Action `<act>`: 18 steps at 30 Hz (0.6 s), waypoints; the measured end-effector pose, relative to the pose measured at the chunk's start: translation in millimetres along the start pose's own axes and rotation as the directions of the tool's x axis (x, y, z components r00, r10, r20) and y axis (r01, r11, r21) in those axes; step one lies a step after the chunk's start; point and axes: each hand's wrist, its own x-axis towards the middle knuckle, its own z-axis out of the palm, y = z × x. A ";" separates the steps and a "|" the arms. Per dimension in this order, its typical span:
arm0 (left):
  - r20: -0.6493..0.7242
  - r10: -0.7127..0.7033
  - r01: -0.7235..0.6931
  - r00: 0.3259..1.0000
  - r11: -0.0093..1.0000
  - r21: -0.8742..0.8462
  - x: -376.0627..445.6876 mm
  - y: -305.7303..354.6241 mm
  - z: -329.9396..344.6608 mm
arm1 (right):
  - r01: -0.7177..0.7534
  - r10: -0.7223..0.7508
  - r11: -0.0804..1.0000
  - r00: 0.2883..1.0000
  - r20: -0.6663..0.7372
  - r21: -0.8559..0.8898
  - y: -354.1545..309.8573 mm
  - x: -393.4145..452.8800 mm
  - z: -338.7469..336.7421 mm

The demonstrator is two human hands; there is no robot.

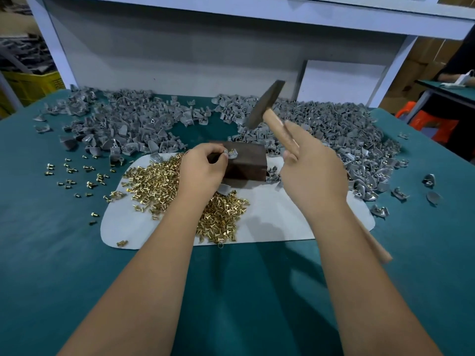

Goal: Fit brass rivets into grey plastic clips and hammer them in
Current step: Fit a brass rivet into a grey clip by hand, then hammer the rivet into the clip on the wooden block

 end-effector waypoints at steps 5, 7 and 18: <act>0.107 -0.129 0.153 0.986 0.952 -0.265 -3.8 2.0 -1.0 | -0.021 0.021 1.000 0.995 0.097 0.000 -11.1 6.0 -3.8; 0.110 -0.157 0.182 0.981 0.944 -0.277 -4.8 3.3 -1.9 | -0.025 0.025 1.000 0.997 0.071 -0.008 -13.3 5.9 -2.6; 0.024 -0.066 0.069 0.998 0.990 -0.120 0.2 -0.7 -0.8 | 0.043 -0.027 0.993 0.990 0.138 -0.113 -14.6 10.3 1.9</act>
